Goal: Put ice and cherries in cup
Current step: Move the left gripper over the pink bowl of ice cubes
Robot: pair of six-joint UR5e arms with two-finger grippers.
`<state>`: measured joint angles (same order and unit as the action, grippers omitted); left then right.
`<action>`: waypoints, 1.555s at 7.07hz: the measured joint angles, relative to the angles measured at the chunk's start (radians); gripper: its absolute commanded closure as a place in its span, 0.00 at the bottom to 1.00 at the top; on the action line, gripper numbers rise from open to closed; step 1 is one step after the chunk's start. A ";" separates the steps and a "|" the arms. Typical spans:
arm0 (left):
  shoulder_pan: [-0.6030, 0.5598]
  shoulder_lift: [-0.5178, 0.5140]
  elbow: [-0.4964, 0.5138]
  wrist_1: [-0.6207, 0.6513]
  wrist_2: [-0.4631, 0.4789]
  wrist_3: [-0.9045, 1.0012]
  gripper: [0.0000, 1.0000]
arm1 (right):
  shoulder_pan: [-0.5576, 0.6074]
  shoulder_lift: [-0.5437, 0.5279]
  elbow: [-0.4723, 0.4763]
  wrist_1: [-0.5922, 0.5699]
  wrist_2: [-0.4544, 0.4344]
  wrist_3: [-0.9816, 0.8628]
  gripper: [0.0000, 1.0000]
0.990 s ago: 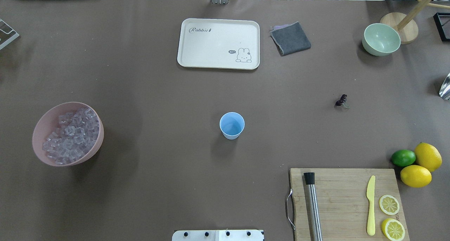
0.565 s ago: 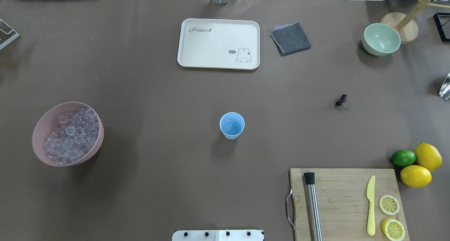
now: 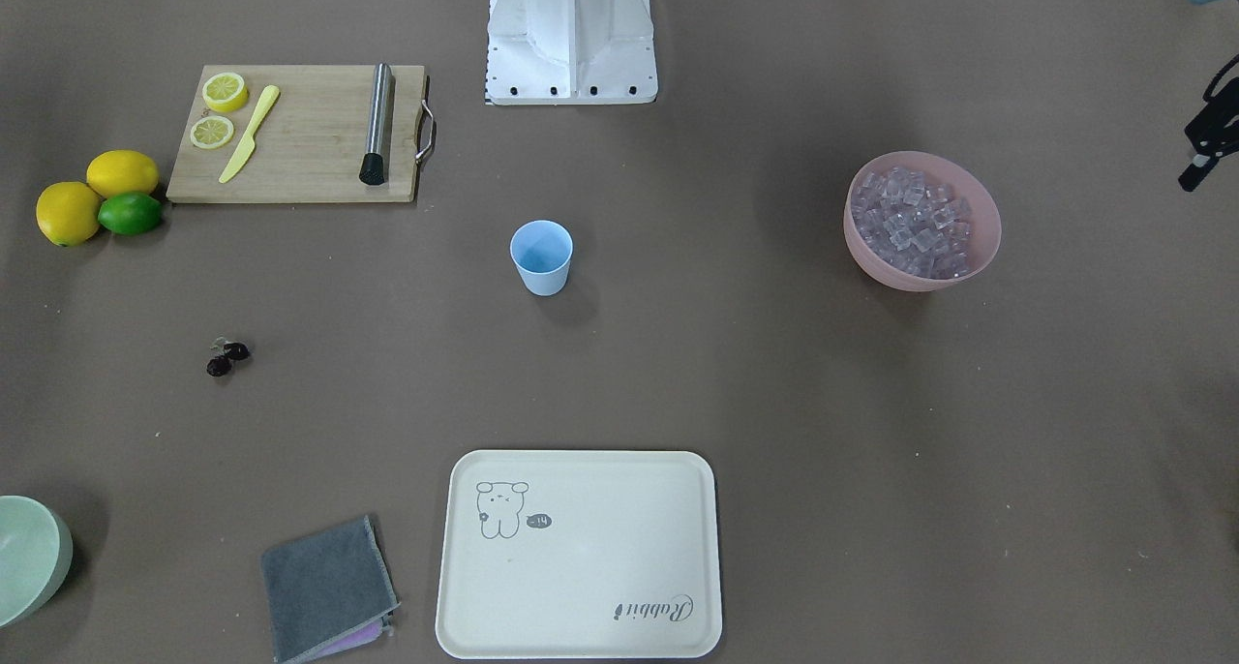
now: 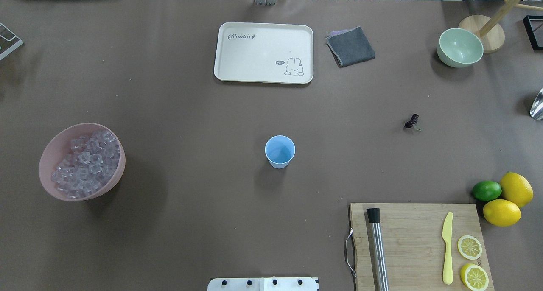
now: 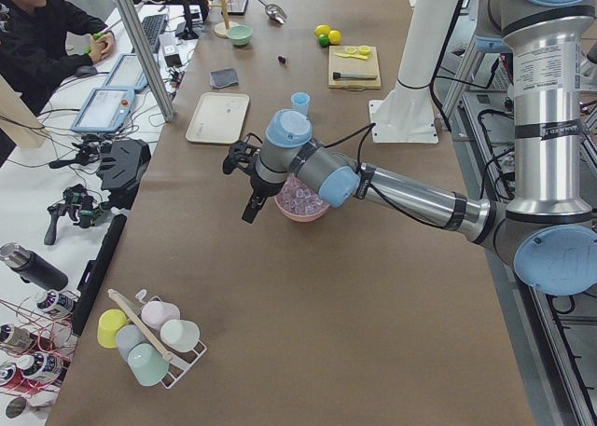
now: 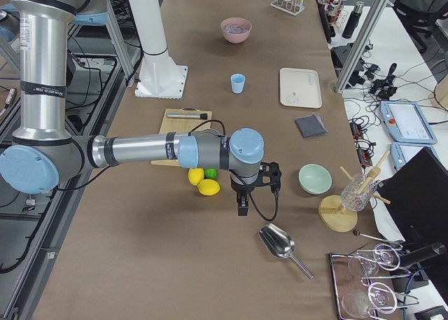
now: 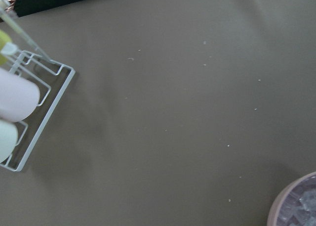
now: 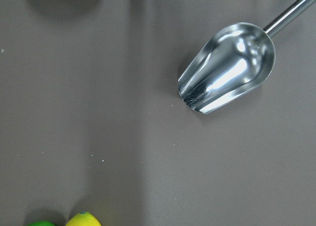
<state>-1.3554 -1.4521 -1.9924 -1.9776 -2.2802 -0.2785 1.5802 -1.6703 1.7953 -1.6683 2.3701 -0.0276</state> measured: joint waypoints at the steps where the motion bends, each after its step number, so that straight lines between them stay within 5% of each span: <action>1: 0.053 0.000 -0.011 -0.042 0.011 -0.043 0.02 | 0.000 -0.001 -0.001 0.001 0.001 0.000 0.00; 6: 0.413 -0.023 -0.017 -0.160 0.199 -0.365 0.03 | 0.000 -0.002 -0.006 0.004 -0.001 0.000 0.00; 8: 0.483 -0.081 0.020 -0.157 0.209 -0.398 0.26 | 0.000 -0.005 -0.008 0.004 -0.002 0.000 0.00; 11: 0.514 -0.127 0.075 -0.156 0.212 -0.403 0.27 | 0.000 -0.002 -0.012 0.004 -0.003 -0.001 0.00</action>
<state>-0.8414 -1.5790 -1.9178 -2.1338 -2.0683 -0.6814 1.5800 -1.6726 1.7830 -1.6644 2.3673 -0.0281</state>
